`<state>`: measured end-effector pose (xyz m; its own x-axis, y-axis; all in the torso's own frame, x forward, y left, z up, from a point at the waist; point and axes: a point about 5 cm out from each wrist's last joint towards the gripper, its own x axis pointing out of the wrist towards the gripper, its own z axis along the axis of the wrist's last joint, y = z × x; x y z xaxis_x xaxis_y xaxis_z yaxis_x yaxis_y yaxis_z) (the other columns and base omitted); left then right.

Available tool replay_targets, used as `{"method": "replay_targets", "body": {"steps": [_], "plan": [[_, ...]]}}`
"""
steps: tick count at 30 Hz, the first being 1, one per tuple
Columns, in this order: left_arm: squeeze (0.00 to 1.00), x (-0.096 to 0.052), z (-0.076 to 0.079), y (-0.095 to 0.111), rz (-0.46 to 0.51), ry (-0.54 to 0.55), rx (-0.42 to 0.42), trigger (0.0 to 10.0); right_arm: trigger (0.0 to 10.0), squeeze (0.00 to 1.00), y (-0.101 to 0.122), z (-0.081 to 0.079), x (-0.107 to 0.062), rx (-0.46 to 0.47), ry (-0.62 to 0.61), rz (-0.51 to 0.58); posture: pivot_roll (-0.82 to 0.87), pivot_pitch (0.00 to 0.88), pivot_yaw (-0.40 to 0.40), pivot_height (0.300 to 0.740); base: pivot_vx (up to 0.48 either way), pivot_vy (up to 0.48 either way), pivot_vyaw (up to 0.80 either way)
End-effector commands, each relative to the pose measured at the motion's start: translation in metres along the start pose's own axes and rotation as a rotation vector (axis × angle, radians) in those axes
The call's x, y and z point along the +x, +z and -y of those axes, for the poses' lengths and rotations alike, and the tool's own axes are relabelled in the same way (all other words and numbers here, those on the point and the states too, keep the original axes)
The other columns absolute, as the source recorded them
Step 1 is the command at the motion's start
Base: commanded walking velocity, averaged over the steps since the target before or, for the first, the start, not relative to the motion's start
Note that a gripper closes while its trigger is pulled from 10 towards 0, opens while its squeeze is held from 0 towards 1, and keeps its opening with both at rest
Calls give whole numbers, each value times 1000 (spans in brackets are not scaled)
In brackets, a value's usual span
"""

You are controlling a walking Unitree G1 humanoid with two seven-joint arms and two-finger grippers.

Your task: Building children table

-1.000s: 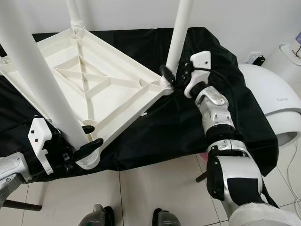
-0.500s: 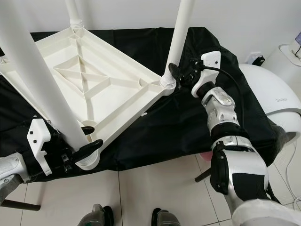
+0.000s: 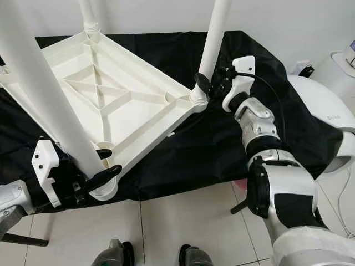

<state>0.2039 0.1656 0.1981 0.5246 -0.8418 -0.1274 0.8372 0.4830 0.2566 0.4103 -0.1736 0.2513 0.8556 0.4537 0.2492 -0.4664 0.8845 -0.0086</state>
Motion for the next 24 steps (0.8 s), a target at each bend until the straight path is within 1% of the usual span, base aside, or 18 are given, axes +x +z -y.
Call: {"method": "replay_targets", "body": {"steps": [1, 7, 8, 11, 13, 15, 17, 22, 24], "plan": [[0, 1, 11, 3, -11, -91, 11, 10000, 10000, 0, 2, 2, 1, -11, -6, -10, 22, 226, -23, 740, 0, 0, 0], [0, 5, 14, -3, -4, -63, -9, 10000, 10000, 0, 9, 0, 5, -10, 9, 6, 10, 255, -32, 740, 0, 0, 0], [0, 7, 17, -3, 3, -57, -19, 10000, 10000, 0, 10, 0, 5, -15, 20, 3, -2, 283, -44, 740, 0, 0, 0], [0, 8, 19, -3, 8, -54, -26, 10000, 10000, 0, 10, 0, 5, -18, 28, 1, -3, 287, -45, 740, 0, 0, 0], [0, 9, 24, -3, 16, -47, -40, 10000, 10000, 0, 11, -1, 6, -21, 41, -5, -13, 317, -55, 740, 0, 0, 0], [0, 9, 26, -3, 17, -46, -46, 10000, 10000, 0, 11, -1, 6, -22, 43, -7, -13, 317, -55, 740, 0, 0, 0], [0, 10, 30, -4, 19, -50, -58, 10000, 10000, 0, 11, -1, 6, -22, 44, -19, -17, 337, -61, 740, 0, 0, 0], [0, 10, 32, -4, 21, -53, -63, 10000, 10000, 0, 12, 0, 7, -23, 38, -24, -19, 343, -61, 740, 0, 0, 0], [0, 9, 34, -4, 22, -55, -67, 10000, 10000, 0, 14, 3, 6, -26, 23, -21, -15, 346, -62, 740, 0, 0, 0]]}}
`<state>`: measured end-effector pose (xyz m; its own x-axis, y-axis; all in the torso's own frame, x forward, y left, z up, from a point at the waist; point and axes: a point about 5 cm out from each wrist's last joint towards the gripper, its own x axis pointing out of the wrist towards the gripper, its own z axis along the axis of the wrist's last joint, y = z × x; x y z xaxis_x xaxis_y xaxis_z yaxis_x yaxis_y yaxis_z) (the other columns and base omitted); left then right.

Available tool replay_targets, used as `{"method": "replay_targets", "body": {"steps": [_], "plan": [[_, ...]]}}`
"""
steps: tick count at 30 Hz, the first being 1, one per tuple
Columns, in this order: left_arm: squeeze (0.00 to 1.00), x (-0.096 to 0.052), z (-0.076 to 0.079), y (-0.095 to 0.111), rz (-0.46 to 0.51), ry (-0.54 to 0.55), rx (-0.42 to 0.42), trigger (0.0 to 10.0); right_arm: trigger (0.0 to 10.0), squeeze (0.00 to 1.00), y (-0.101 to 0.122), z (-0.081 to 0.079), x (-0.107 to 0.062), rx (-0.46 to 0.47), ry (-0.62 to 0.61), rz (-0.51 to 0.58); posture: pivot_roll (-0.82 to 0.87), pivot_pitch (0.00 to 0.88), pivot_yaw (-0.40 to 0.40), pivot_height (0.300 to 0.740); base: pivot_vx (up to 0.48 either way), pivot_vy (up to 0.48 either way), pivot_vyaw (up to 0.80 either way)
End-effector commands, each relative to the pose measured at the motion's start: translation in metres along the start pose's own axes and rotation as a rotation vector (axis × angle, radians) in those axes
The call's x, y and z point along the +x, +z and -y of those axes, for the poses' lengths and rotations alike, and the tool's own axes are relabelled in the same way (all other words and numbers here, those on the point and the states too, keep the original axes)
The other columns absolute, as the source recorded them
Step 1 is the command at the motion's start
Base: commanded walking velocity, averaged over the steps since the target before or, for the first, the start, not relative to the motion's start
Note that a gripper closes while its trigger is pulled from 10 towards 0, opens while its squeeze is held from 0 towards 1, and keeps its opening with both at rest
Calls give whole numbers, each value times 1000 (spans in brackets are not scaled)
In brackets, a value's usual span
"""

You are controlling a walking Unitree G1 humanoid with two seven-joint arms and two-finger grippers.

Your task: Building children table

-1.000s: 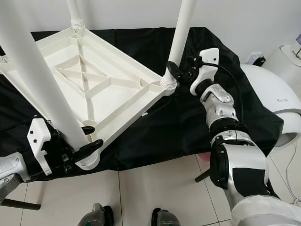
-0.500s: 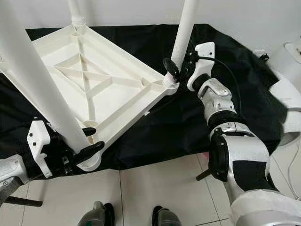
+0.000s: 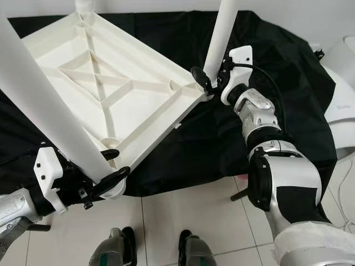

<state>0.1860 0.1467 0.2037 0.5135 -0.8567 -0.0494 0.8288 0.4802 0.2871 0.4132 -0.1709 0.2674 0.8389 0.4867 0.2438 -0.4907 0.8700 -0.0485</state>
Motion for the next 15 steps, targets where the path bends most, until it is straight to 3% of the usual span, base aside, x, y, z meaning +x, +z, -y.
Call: {"method": "replay_targets", "body": {"steps": [1, 15], "plan": [[0, 2, 12, -16, -58, -56, -100, 10000, 10000, 0, -1, 4, -2, 6, -14, -17, -15, 346, -62, 740, 0, 0, 0], [0, -1, 16, -10, -57, -60, -114, 10000, 10000, 0, -16, 5, -8, -34, -37, -81, 2, 357, -64, 740, 0, 0, 0]]}}
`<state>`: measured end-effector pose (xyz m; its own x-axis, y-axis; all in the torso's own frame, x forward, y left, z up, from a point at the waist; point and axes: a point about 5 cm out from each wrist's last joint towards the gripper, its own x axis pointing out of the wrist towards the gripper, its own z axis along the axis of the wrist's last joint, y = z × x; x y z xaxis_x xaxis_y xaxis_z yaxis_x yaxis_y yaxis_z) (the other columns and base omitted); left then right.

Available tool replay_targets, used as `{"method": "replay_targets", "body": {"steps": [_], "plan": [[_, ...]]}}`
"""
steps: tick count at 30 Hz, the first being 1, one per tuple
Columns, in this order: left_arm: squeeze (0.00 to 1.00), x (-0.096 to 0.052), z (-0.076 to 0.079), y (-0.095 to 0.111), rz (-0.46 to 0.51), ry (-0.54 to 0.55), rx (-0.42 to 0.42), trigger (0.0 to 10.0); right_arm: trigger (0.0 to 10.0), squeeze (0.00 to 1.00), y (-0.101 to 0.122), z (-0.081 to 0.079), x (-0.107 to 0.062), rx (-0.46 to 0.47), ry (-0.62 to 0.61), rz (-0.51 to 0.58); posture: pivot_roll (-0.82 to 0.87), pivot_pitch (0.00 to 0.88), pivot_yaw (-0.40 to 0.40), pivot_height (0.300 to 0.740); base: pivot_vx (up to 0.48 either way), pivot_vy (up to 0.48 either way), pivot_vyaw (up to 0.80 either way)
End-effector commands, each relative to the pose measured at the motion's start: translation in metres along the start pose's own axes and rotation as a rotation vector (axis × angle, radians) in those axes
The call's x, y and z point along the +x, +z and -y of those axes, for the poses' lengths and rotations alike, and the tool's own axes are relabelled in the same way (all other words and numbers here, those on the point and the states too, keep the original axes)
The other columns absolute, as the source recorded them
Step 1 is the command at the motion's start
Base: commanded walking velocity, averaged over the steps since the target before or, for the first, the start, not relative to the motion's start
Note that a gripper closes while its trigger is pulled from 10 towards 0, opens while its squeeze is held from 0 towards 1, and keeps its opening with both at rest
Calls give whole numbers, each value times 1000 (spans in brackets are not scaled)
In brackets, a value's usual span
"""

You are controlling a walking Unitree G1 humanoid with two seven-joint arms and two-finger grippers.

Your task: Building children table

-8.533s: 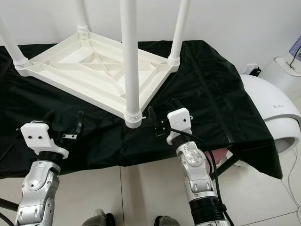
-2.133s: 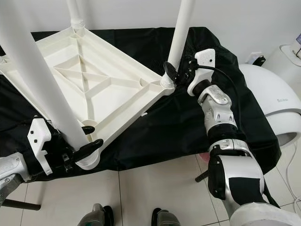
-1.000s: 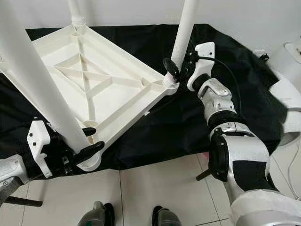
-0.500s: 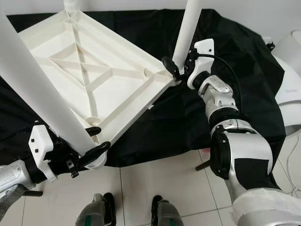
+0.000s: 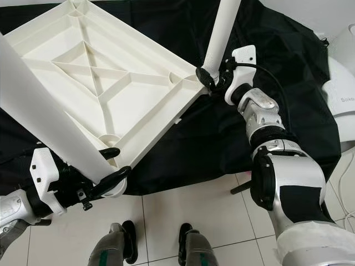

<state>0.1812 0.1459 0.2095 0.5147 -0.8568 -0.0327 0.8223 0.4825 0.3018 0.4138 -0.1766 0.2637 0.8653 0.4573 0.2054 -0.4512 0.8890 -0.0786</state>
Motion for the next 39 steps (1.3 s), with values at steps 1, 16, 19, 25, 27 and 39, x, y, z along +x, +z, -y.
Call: {"method": "replay_targets", "body": {"steps": [1, 16, 19, 25, 27, 39], "plan": [[0, 1, 16, -16, -71, -70, -136, 10000, 10000, 0, -13, -1, -4, 6, 0, -41, 3, 358, -65, 740, 0, 0, 0], [0, -3, 22, -10, -72, -87, -156, 10000, 10000, 0, -7, -8, 4, -20, 9, -30, 25, 377, -67, 740, 0, 0, 0], [0, -4, 23, -9, -75, -89, -162, 10000, 10000, 0, -3, -10, 6, -22, 13, -18, 27, 379, -68, 740, 0, 0, 0], [0, -8, 26, -10, -92, -90, -171, 10000, 10000, 0, 4, -12, 9, -31, 21, 12, 33, 388, -71, 740, 0, 0, 0], [0, -11, 30, -10, -105, -96, -176, 10000, 10000, 0, 12, -9, 11, -34, 9, 40, 33, 391, -72, 740, 0, 0, 0], [0, -17, 35, -7, -118, -98, -191, 10000, 10000, 0, 31, -7, 15, -63, -1, 88, 39, 405, -81, 740, 0, 0, 0]]}}
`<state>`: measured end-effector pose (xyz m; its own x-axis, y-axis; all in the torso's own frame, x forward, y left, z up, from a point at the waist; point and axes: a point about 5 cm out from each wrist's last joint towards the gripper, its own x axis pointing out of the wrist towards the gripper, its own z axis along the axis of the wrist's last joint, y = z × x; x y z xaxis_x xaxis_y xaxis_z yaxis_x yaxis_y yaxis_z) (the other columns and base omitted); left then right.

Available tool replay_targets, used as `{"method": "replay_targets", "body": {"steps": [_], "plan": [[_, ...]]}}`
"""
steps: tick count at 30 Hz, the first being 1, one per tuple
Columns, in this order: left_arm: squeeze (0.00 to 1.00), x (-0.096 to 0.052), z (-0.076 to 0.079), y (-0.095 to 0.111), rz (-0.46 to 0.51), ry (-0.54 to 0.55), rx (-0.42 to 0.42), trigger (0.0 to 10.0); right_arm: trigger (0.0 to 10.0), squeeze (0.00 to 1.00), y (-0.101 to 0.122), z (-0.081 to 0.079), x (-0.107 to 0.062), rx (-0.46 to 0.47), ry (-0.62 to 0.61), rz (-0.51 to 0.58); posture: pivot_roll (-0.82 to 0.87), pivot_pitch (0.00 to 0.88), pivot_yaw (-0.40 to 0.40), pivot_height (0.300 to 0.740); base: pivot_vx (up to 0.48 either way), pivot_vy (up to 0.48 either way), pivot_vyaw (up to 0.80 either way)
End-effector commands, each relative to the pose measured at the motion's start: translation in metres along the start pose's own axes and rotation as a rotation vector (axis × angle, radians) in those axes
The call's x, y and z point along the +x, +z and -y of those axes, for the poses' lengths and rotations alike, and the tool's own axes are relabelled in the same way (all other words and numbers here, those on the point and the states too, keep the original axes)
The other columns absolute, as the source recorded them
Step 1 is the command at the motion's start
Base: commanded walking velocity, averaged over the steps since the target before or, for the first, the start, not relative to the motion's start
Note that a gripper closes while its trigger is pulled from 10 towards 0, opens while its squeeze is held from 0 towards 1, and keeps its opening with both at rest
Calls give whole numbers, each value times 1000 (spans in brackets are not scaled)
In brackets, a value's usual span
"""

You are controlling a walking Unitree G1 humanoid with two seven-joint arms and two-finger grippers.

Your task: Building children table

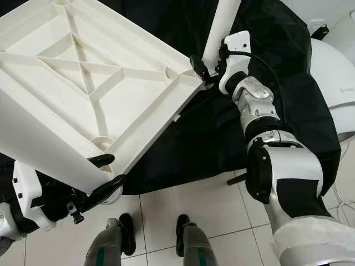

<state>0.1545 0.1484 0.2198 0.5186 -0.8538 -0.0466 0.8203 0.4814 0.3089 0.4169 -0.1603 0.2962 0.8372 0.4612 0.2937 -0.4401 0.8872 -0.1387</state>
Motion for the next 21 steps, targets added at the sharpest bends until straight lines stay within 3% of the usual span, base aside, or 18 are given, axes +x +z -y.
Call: {"method": "replay_targets", "body": {"steps": [1, 2, 3, 5, 6, 18, 20, 21], "plan": [[0, -1, 18, -22, -103, -100, -198, 10000, 10000, 0, 1, 2, -1, -3, -2, -6, 40, 406, -81, 740, 0, 0, 0], [0, -2, 18, -21, -104, -98, -199, 10000, 10000, 0, 1, 1, 0, 3, 8, -8, 43, 408, -83, 740, 0, 0, 0], [0, -2, 18, -21, -104, -97, -197, 10000, 3333, 0, 0, 0, 0, 8, 20, -13, 45, 409, -83, 740, 0, 0, 0], [0, -3, 18, -21, -105, -93, -200, 10000, 3333, 0, 0, -1, 0, 14, 24, -15, 46, 409, -83, 740, 0, 0, 0], [0, -3, 18, -21, -106, -90, -199, 10000, 0, 0, -1, -1, 1, 24, 35, -14, 49, 411, -85, 740, 0, 0, 0], [0, -2, 10, -30, -193, -53, -156, 10000, 0, 0, -2, -5, 2, 42, 62, -20, 48, 409, -91, 740, 0, 0, 0], [0, -1, 8, -30, -190, -45, -154, 10000, 10000, 0, -2, -4, 2, 34, 59, -27, 48, 409, -88, 740, 0, 0, 0], [0, -1, 8, -30, -190, -43, -153, 10000, 10000, 0, -2, -4, 1, 32, 57, -29, 48, 409, -88, 740, 0, 0, 0]]}}
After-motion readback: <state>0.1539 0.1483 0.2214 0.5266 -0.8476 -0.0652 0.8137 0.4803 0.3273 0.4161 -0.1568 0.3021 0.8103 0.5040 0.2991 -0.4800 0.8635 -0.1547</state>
